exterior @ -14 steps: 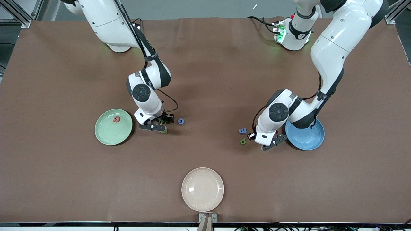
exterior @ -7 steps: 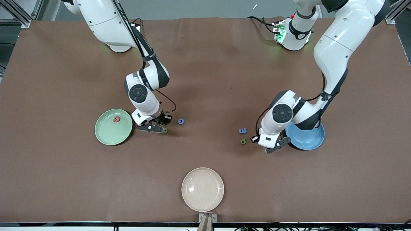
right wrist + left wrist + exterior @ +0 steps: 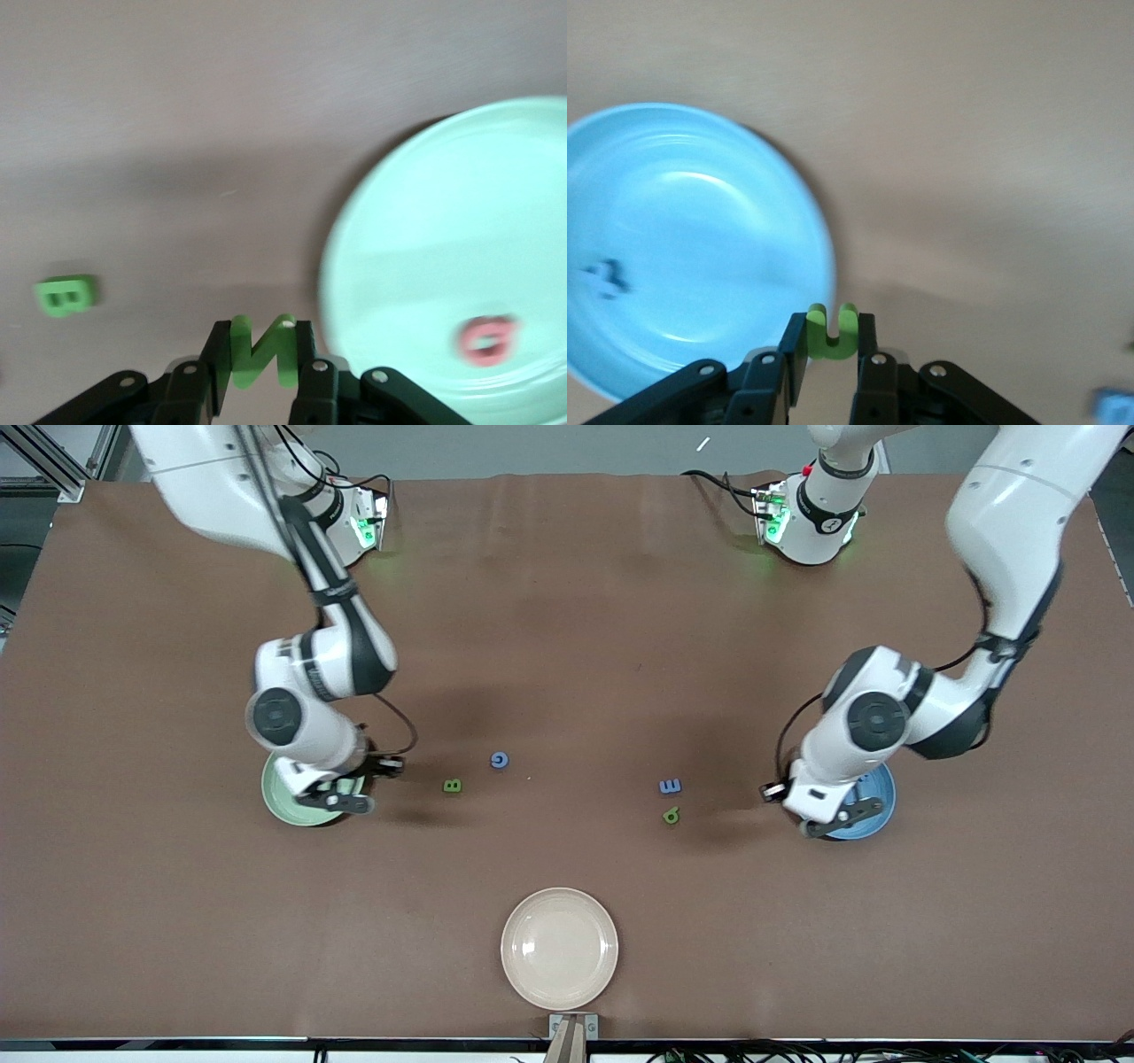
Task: Sort upper and lower case letters into plates
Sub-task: 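Drop the u into the blue plate while the right gripper drops N in green plate, then grasp the blue m with the left gripper while the right gripper grasps the B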
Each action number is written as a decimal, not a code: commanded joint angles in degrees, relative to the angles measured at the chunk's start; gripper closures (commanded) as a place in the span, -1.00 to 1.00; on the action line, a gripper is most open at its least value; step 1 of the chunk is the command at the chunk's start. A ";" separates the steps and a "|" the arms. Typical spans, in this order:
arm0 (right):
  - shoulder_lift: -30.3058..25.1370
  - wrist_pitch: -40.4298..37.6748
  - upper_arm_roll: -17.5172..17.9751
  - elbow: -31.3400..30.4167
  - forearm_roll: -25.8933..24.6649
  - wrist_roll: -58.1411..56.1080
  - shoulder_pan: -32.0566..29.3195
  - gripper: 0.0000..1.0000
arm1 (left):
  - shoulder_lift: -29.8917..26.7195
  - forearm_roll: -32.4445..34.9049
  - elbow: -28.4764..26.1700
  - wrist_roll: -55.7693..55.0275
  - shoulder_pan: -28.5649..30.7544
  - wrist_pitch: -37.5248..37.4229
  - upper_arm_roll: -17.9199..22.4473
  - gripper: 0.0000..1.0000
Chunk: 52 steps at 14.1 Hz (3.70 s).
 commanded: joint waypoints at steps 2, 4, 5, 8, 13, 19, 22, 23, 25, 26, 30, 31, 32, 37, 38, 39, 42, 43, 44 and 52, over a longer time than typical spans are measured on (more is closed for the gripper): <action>-1.32 -1.23 0.78 -1.96 0.16 -9.10 -5.79 0.98 | -1.62 4.62 -7.01 7.21 8.32 2.04 -2.85 0.85; -0.97 -0.18 0.87 -2.92 0.16 -10.61 -7.38 0.98 | -1.00 8.51 -9.13 7.31 10.88 4.32 -2.85 0.85; -0.88 1.57 0.87 -4.06 0.16 -10.52 -7.30 0.98 | -0.91 8.78 -10.09 7.40 11.41 4.95 -2.85 0.85; -0.53 4.92 0.96 -6.27 0.16 -10.61 -7.12 0.97 | -0.91 9.31 -12.38 7.40 13.08 5.65 -2.85 0.85; 0.53 4.84 1.04 -6.36 0.16 -10.61 -6.68 0.88 | 0.31 9.57 -13.18 7.48 14.22 6.71 -2.85 0.79; 0.01 3.26 0.96 -5.74 0.16 -10.61 -6.94 -1.00 | -1.08 9.57 -12.48 11.35 14.57 6.01 -4.60 -1.00; -1.14 -0.34 1.13 -3.29 0.24 -8.69 -6.42 -1.00 | -1.09 8.53 -10.12 10.65 14.49 5.74 -9.95 -1.00; -1.14 -1.13 1.22 -2.41 0.25 -6.85 -5.72 -1.00 | -0.57 8.26 -8.89 9.95 13.97 5.13 -11.54 -1.00; -0.88 -0.71 1.22 -1.35 0.33 -2.02 -2.30 -1.00 | 0.92 7.21 -5.20 3.40 10.03 1.28 -13.48 -1.00; -0.70 -0.61 1.22 -0.48 0.33 -0.95 -0.81 -1.00 | 1.54 7.11 -3.44 0.05 7.22 -0.48 -13.49 -1.00; 1.40 1.40 1.13 2.95 1.83 4.41 4.03 -1.00 | 6.28 7.20 1.04 -12.00 -2.19 -1.11 -13.05 -1.00; 2.28 2.63 1.13 3.31 1.83 5.03 4.91 -1.00 | 7.51 7.20 2.10 -13.85 -3.69 -1.11 -13.05 -1.00; 3.07 4.12 1.13 3.49 1.83 5.29 5.53 -1.00 | 8.65 7.11 3.59 -15.35 -5.62 -1.11 -12.78 -1.00; 7.29 12.12 1.22 3.66 2.09 5.38 7.99 -0.79 | 10.86 7.03 10.98 -20.46 -24.15 -1.03 2.39 -1.00; 7.65 12.48 1.22 3.92 2.27 5.38 8.43 -0.68 | 11.91 6.94 12.82 -20.99 -26.71 -1.03 4.51 -1.00; 8.35 12.66 1.22 4.28 2.79 6.08 9.13 -0.65 | 13.31 6.94 14.31 -21.60 -27.86 -1.03 5.14 -1.00; 10.19 14.32 1.13 5.07 3.41 10.91 11.77 -0.65 | 16.04 7.20 16.44 -22.40 -28.14 -0.76 5.24 -0.99; 10.63 14.68 1.13 5.07 3.41 11.62 12.21 -0.65 | 16.57 7.20 16.53 -22.40 -28.14 -0.67 5.24 -0.94; 10.73 14.77 1.13 5.07 3.41 11.71 12.83 -0.65 | 16.75 7.20 16.53 -22.31 -28.14 -0.67 5.24 -0.88; 10.99 14.85 1.13 5.16 3.41 12.42 13.18 -0.27 | 17.02 7.46 16.53 -22.22 -28.05 -0.50 5.32 0.14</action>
